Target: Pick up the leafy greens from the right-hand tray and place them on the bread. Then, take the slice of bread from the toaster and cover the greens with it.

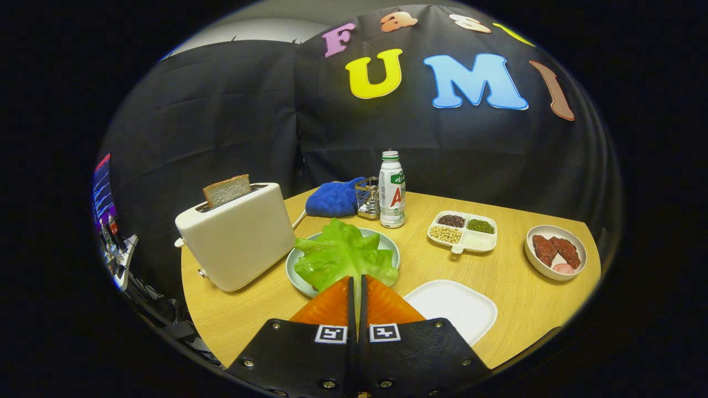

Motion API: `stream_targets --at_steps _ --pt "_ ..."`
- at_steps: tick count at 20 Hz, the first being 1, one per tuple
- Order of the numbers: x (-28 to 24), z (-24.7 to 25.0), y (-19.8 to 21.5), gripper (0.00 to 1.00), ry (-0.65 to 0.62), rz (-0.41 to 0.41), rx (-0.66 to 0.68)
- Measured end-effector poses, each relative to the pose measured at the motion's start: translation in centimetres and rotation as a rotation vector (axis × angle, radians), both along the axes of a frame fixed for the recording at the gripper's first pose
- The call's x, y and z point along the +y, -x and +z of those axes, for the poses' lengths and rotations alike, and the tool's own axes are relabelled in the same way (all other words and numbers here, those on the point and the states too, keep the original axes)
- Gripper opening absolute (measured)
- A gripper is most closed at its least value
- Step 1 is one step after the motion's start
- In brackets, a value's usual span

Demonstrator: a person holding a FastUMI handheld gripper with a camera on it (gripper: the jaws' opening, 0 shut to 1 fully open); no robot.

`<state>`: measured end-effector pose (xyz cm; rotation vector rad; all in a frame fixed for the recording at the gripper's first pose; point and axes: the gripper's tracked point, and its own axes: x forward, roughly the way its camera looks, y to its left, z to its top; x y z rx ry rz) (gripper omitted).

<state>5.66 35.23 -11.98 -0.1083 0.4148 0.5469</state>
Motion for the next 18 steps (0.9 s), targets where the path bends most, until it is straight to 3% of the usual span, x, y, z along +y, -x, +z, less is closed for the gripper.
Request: stream_targets --at_steps 3,18 --pt "2.0 -0.7 -0.6 0.01 -0.042 0.019 0.035" --pt "4.7 -4.6 -5.2 0.01 0.049 -0.010 0.052"
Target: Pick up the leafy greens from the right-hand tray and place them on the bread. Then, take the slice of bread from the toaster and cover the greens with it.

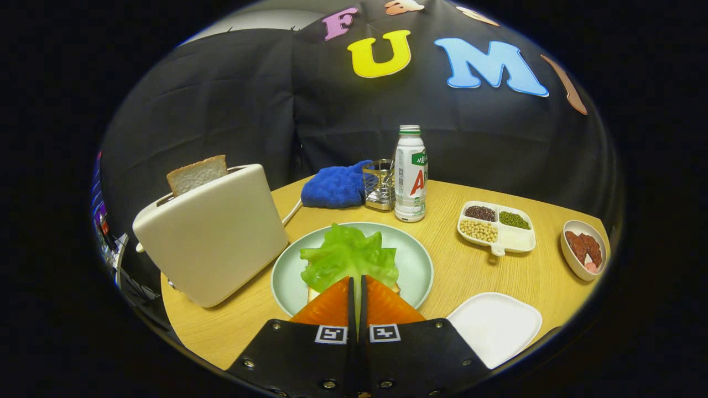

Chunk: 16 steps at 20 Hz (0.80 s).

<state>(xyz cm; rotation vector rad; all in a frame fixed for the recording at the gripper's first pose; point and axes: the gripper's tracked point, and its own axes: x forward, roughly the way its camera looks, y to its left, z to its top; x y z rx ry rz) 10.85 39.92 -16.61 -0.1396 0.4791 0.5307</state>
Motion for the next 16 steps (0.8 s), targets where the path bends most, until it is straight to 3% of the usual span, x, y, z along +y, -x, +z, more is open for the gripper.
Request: stream_targets --at_steps 4,8,11,16 --pt "0.4 0.2 -0.1 0.01 -0.010 0.012 -0.008" --pt "-0.4 0.8 -0.3 0.13 0.018 -0.011 -0.033" --pt "-0.4 2.4 0.7 0.33 -0.021 -0.001 -0.053" --pt "1.5 7.2 3.5 0.36 -0.109 -0.020 -0.190"
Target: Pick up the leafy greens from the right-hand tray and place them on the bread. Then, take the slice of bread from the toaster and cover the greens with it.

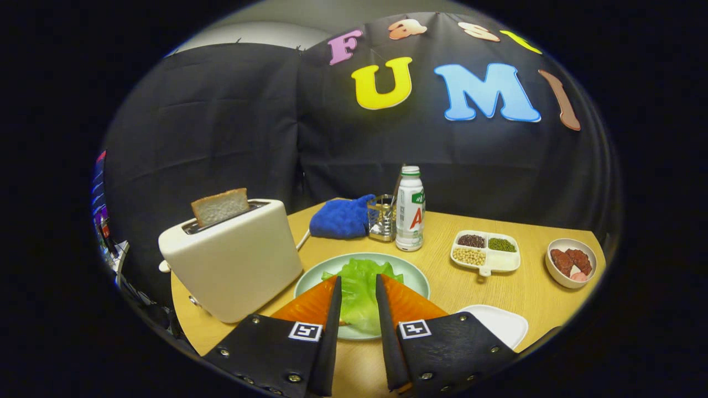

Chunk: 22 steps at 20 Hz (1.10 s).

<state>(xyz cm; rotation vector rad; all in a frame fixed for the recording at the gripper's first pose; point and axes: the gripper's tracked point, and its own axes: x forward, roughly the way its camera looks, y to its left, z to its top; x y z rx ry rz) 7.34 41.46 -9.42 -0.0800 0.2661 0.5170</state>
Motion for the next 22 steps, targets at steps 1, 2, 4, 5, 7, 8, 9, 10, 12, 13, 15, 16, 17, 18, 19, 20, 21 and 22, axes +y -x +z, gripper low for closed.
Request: stream_targets --at_steps 1,2,4,5,7,8,9,10,12,13,15,16,17,18,19,20,21,22 --pt "0.6 0.7 0.7 0.37 -0.022 -0.008 -0.017" --pt "1.4 1.4 1.3 0.36 -0.049 -0.010 -0.031" --pt "2.2 2.6 2.2 0.36 -0.072 -0.046 -0.064" --pt "2.9 3.1 2.5 0.36 -0.079 -0.056 -0.087" --pt "4.8 3.9 3.7 0.36 -0.097 -0.053 -0.114" --pt "6.2 4.3 4.7 0.36 -0.115 -0.025 -0.123" --pt "7.6 4.8 5.6 0.37 -0.124 -0.003 -0.136" --pt "8.6 5.3 6.3 0.37 -0.126 0.010 -0.154" --pt "10.7 6.2 7.6 0.37 -0.123 0.024 -0.187" --pt "11.7 6.5 8.0 0.37 -0.117 0.031 -0.202" --pt "13.3 6.3 8.3 0.37 -0.106 0.030 -0.202" --pt "14.4 5.8 8.5 0.37 -0.115 0.040 -0.182" --pt "15.5 5.5 8.7 0.37 -0.125 0.053 -0.164" --pt "16.3 5.5 8.9 0.37 -0.124 0.061 -0.160" --pt "17.3 5.5 8.8 0.37 -0.113 0.069 -0.168" --pt "18.1 5.2 8.7 0.37 -0.090 0.076 -0.170" --pt "19.0 4.8 8.9 0.37 -0.080 0.088 -0.161" --pt "20.1 4.4 9.0 0.37 -0.078 0.096 -0.159"
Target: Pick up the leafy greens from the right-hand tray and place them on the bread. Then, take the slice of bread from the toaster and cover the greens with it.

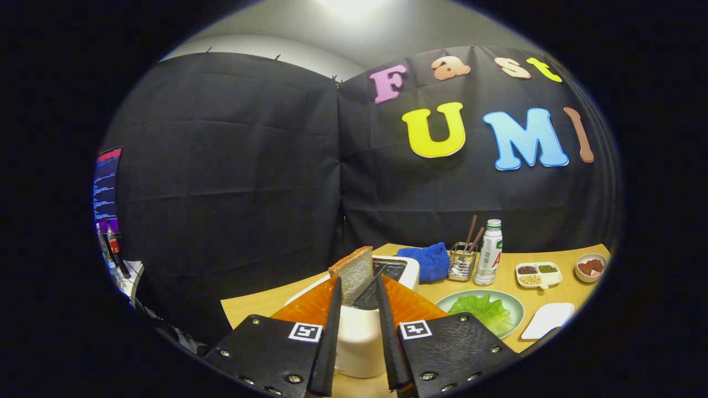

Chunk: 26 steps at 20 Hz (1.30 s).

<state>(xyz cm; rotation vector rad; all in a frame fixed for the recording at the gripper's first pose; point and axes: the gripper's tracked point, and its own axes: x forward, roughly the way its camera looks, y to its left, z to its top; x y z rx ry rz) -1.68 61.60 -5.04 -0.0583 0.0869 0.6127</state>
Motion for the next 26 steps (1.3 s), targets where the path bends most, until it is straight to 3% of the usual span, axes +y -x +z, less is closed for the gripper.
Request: stream_targets --at_steps 3,7,9,12,17,19,20,21,26 --pt "1.4 0.3 -0.6 0.37 0.034 -0.049 -0.051" --pt "3.3 -1.2 -1.9 0.37 0.042 -0.092 0.000" --pt "2.8 -1.1 -3.2 0.37 0.064 -0.157 -0.016" --pt "4.4 -1.9 -4.4 0.37 0.063 -0.162 -0.008" --pt "3.2 -2.3 -6.0 0.37 0.072 -0.258 -0.013" --pt "3.6 -2.3 -6.2 0.17 0.058 -0.245 -0.010" --pt "3.1 -2.4 -5.9 0.17 0.048 -0.255 -0.008" --pt "3.1 -2.2 -5.8 0.06 0.039 -0.248 -0.003" --pt "3.4 -2.3 -6.3 0.05 0.068 -0.215 -0.023"
